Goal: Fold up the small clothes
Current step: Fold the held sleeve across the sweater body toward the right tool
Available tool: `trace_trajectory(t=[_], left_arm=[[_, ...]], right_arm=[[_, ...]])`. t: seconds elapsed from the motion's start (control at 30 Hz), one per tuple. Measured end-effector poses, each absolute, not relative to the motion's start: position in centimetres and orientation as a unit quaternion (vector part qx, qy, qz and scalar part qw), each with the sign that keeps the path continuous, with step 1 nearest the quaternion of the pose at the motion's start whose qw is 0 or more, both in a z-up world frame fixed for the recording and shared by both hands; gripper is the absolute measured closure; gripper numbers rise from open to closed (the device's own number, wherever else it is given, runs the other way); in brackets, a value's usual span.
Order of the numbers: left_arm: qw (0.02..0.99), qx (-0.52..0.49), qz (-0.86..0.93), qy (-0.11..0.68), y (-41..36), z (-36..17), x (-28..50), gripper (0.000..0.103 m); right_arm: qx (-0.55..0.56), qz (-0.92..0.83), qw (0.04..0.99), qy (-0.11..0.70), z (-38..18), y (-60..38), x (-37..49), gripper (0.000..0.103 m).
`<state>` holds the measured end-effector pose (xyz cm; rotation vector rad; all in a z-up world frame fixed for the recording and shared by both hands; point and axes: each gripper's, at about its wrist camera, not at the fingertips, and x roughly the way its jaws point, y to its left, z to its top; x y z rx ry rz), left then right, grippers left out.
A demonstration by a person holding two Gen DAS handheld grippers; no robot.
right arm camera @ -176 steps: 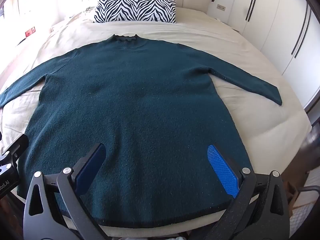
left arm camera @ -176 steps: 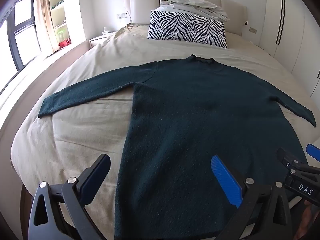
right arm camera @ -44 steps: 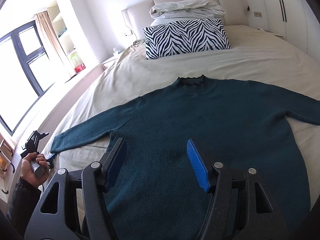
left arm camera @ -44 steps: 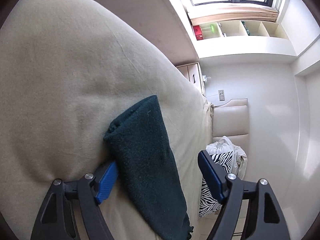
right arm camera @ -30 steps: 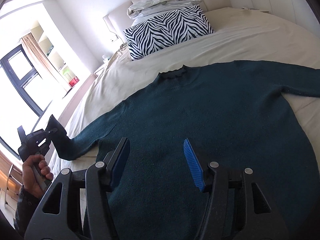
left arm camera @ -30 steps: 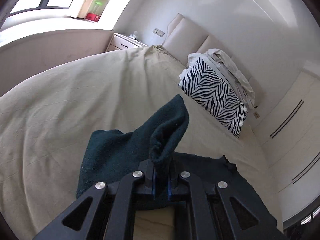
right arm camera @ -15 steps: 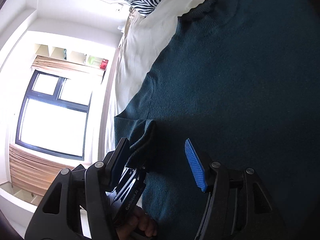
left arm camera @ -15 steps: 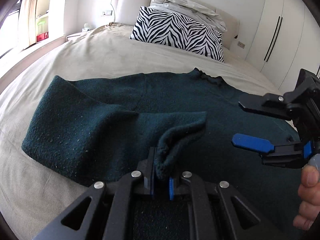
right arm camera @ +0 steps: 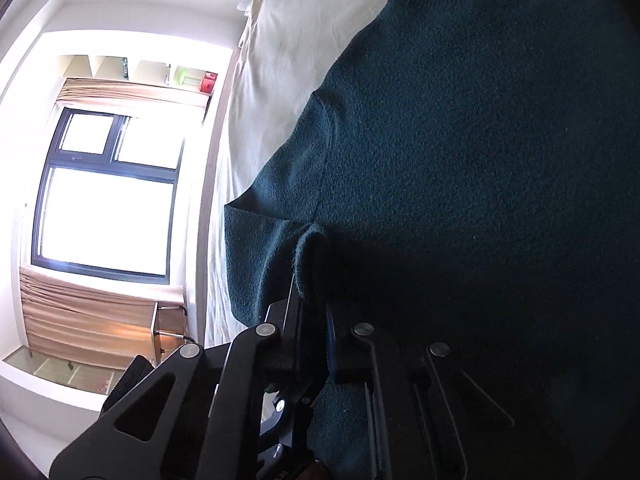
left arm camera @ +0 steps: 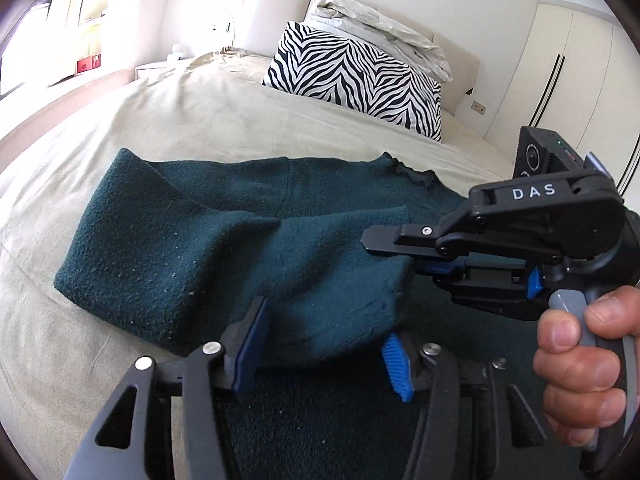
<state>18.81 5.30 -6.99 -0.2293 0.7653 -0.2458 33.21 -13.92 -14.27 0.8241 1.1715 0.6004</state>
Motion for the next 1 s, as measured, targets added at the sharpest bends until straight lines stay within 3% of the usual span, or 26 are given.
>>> trace_trajectory(t=[0.03, 0.2, 0.33, 0.63, 1.0], left_arm=[[0.915, -0.122, -0.124, 0.363, 5.7, -6.5, 18.3, 0.038], [0.909, -0.174, -0.132, 0.354, 8.4, -5.3, 17.6, 0.038], [0.898, -0.218, -0.122, 0.361, 11.1, -5.2, 18.6, 0.052], [0.894, -0.252, -0.101, 0.357, 15.1, -4.4, 22.3, 0.069], [0.880, -0.245, -0.157, 0.375, 12.8, -3.8, 28.6, 0.075]], right_arm=[[0.368, 0.270, 0.723, 0.519, -13.5, -14.8, 33.3, 0.096], [0.355, 0.221, 0.766, 0.489, -10.9, -21.2, 34.5, 0.096], [0.354, 0.167, 0.785, 0.481, -10.8, -27.3, 35.5, 0.096], [0.354, 0.099, 0.792, 0.488, -13.3, -36.1, 35.8, 0.096], [0.365, 0.062, 0.791, 0.486, -15.2, -40.0, 34.5, 0.096]])
